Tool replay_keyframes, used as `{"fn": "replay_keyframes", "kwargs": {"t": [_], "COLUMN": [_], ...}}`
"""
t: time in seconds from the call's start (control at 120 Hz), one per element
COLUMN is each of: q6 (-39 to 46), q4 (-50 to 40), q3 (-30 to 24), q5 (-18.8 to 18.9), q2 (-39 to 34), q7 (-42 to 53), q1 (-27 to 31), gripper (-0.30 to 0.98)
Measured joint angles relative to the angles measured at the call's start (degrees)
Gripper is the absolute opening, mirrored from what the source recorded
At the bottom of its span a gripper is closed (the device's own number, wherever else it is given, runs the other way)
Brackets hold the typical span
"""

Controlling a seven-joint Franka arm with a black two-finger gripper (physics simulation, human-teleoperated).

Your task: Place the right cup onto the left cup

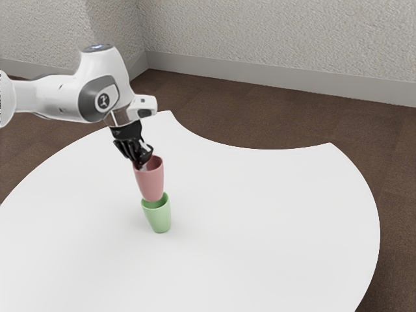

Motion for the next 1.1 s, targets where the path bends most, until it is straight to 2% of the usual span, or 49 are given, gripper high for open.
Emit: {"fn": "replay_keyframes", "kwargs": {"t": [0.858, 0.942, 1.1], "q6": [2.83, 2.94, 3.51], "q4": [-0.4, -0.4, -0.41], "q3": [0.06, 0.04, 0.01], "q5": [1.45, 1.29, 1.06], "q2": [4.16, 4.73, 4.88], "q7": [0.57, 0.62, 0.77], "q1": [-0.14, -0.13, -0.14], "gripper": [-0.1, -0.01, 0.32]}}
